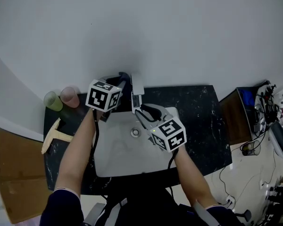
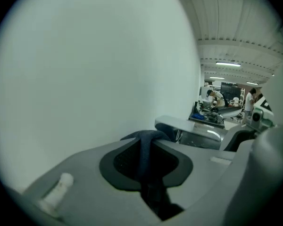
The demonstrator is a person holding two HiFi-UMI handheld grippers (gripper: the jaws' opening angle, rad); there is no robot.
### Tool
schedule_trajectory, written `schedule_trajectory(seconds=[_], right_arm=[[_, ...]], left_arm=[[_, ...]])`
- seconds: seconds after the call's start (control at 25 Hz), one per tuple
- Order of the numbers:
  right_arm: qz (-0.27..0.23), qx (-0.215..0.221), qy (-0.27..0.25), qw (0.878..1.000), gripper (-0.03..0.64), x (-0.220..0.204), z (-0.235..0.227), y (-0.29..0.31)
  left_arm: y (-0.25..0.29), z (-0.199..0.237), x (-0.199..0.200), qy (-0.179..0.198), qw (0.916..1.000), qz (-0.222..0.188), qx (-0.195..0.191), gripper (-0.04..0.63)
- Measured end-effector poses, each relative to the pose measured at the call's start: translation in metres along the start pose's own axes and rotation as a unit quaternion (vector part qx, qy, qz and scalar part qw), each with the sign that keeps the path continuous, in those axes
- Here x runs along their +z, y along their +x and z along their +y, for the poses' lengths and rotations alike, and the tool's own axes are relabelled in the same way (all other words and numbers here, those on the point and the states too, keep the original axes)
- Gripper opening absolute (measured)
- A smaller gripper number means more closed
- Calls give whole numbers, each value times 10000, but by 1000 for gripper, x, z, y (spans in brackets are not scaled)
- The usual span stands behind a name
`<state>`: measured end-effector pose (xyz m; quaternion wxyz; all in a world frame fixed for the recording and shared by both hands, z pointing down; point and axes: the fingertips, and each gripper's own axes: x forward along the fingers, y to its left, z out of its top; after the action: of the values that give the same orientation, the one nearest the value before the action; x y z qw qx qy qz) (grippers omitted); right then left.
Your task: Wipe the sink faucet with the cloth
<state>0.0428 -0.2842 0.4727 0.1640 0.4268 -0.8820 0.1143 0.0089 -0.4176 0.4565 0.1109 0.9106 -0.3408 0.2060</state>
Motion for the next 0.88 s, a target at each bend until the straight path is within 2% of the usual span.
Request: schedule_trajectory(seconds=[0.12, 0.32, 0.72, 0.88], right_arm=[[-41, 16, 36, 10000, 115, 0, 0, 1], [-101, 72, 99, 9999, 117, -1, 0, 2], [-152, 37, 106, 9998, 118, 2, -4, -3], [-455, 204, -4, 9988, 186, 20, 7, -26]], left_arm=[[-12, 0, 30, 81, 9995, -317, 37, 51], [-22, -11, 58, 330, 9985, -442, 20, 51], [-74, -66, 61, 460, 9956, -704, -423, 52], [-100, -84, 46, 454, 9949, -720, -542, 52]])
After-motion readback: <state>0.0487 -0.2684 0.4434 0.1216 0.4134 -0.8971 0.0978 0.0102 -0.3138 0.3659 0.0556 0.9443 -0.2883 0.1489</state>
